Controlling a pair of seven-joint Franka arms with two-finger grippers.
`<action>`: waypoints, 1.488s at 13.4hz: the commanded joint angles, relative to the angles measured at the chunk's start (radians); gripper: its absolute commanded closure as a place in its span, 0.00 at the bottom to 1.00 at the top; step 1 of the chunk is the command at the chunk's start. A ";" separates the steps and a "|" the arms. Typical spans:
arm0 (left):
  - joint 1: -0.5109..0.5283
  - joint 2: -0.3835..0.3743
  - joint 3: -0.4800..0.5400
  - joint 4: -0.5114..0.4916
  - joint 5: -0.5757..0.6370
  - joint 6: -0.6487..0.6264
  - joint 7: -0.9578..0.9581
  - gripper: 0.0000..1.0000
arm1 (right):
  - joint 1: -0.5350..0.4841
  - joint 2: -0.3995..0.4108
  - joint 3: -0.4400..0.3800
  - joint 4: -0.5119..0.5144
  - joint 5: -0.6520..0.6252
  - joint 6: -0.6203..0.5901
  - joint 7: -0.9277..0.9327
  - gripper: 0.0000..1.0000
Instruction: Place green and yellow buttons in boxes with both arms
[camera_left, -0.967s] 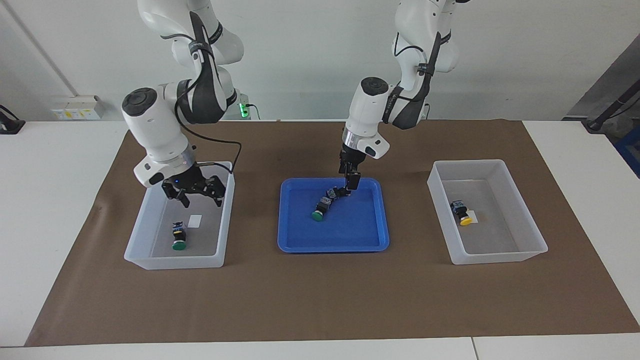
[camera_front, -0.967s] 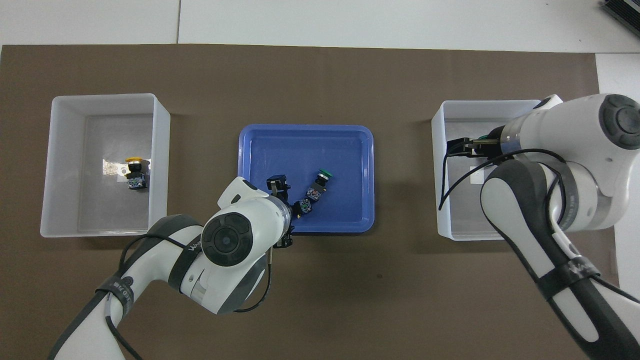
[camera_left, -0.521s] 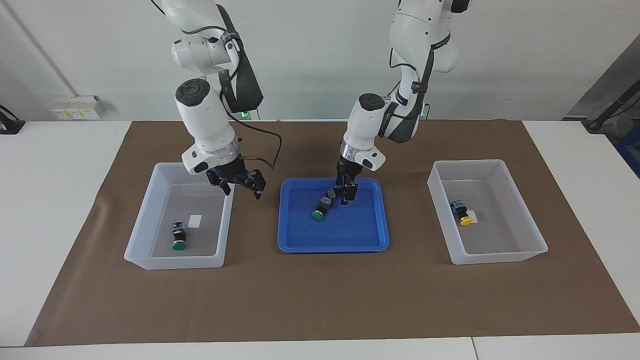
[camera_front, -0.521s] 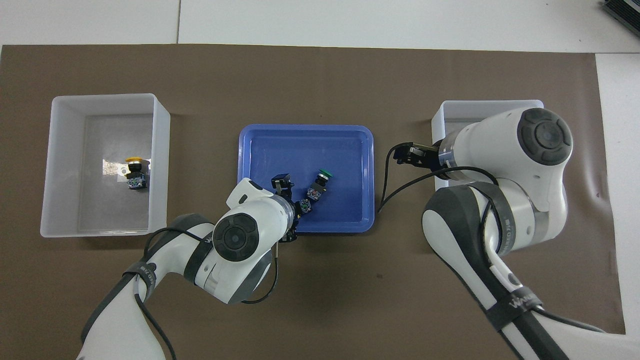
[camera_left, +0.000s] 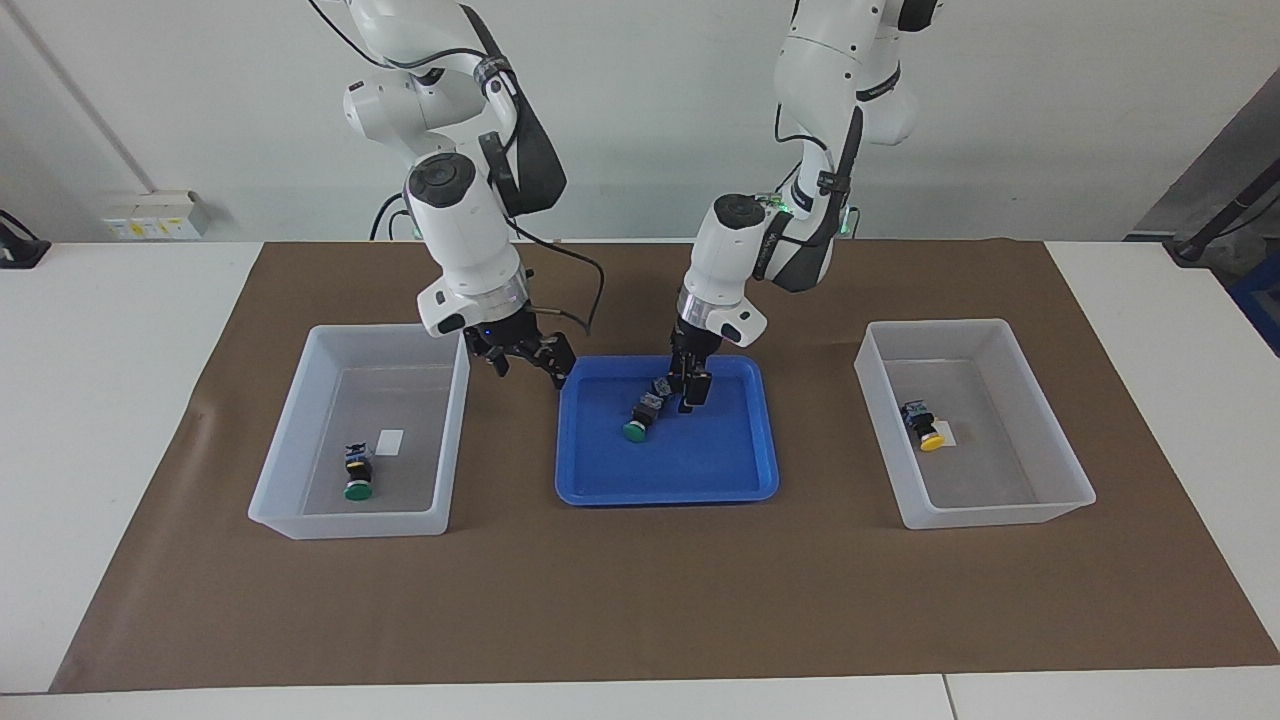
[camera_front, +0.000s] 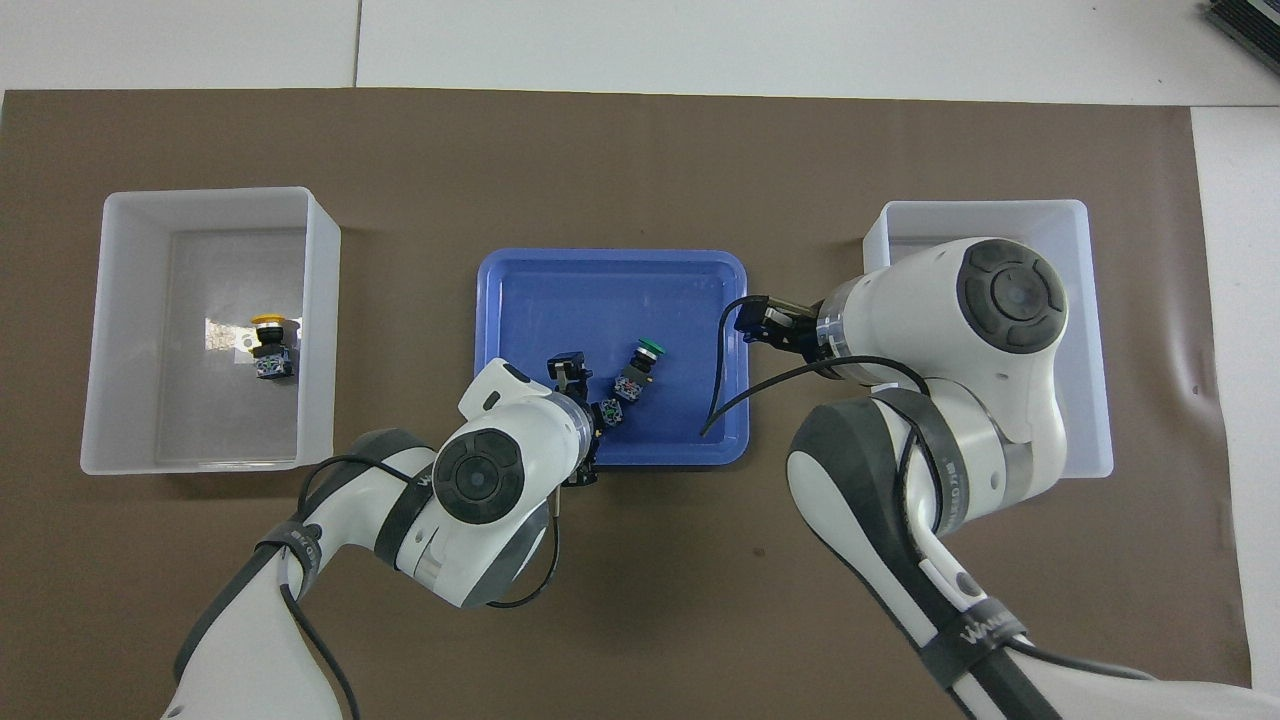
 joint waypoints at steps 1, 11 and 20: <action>-0.035 0.009 0.013 -0.016 -0.007 0.014 -0.028 0.56 | 0.021 0.027 0.005 -0.004 0.038 0.058 0.076 0.00; 0.142 0.008 0.018 0.203 0.002 -0.201 0.040 1.00 | 0.115 0.155 0.006 0.025 0.231 0.266 0.246 0.00; 0.486 -0.032 0.018 0.452 -0.003 -0.629 0.944 1.00 | 0.215 0.286 0.006 0.019 0.239 0.418 0.260 0.00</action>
